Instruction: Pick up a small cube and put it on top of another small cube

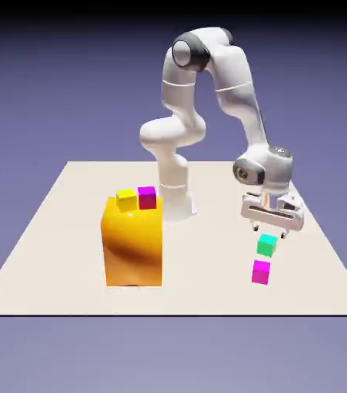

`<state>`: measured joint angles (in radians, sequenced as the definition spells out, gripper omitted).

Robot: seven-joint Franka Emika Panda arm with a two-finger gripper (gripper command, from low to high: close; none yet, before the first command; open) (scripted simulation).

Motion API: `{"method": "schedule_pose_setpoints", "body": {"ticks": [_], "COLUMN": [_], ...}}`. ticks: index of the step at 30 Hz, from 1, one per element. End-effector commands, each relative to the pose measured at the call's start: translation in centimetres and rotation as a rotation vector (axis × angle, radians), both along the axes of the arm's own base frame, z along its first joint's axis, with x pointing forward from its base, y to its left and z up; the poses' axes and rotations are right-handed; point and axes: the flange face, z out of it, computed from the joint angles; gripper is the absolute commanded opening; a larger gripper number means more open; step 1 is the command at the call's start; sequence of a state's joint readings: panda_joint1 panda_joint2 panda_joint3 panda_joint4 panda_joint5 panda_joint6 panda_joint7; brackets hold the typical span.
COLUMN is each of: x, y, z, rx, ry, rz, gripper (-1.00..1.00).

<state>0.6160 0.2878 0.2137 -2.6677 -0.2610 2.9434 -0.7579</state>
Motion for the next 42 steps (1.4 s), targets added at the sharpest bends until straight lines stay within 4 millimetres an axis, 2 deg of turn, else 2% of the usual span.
{"method": "schedule_pose_setpoints", "body": {"ticks": [1, 2, 3, 4, 10, 11, 14, 17, 20, 23, 25, 28, 30, 33, 34, 38, 39, 40, 41, 42], "x": [-0.1, -0.1, -0.1, -0.1, 0.0, 0.5, 6.0, 10.4, 13.5, 15.2, 15.5, 14.8, 13.5, 10.4, 9.6, 9.6, 9.6, 9.6, 9.6, 9.7], "y": [-0.1, -0.2, -0.2, -0.2, -0.1, -0.6, -4.7, -9.8, -15.7, -22.1, -26.5, -33.2, -37.6, -44.0, -45.4, -45.4, -45.3, -45.3, -45.3, -45.4], "z": [-1.1, -1.9, -1.9, -1.9, 4.5, 5.4, 8.8, 12.6, 16.6, 20.6, 23.3, 27.0, 29.2, 32.1, 32.1, 26.1, 25.6, 25.6, 25.6, 27.1], "rx": [-0.002, -0.004, -0.004, -0.004, -0.002, -0.008, -0.045, -0.068, -0.079, -0.08, -0.074, -0.057, -0.042, -0.011, -0.003, -0.003, -0.003, -0.003, -0.003, -0.004], "ry": [-0.001, -0.001, -0.001, -0.001, -0.001, -0.005, -0.045, -0.076, -0.097, -0.105, -0.103, -0.086, -0.064, -0.012, 0.003, 0.003, 0.003, 0.003, 0.003, 0.003], "rz": [0.001, 0.002, 0.002, 0.002, 0.001, -0.024, -0.296, -0.573, -0.853, -1.135, -1.323, -1.602, -1.787, -2.058, -2.118, -2.118, -2.118, -2.118, -2.118, -2.118], "gripper": [0.0, 0.0, -1.0, -1.0, -1.0, -1.0, -1.0, -1.0, -1.0, -1.0, -1.0, -1.0, -1.0, -1.0, -1.0, -1.0, -1.0, 1.0, 1.0, 1.0]}}
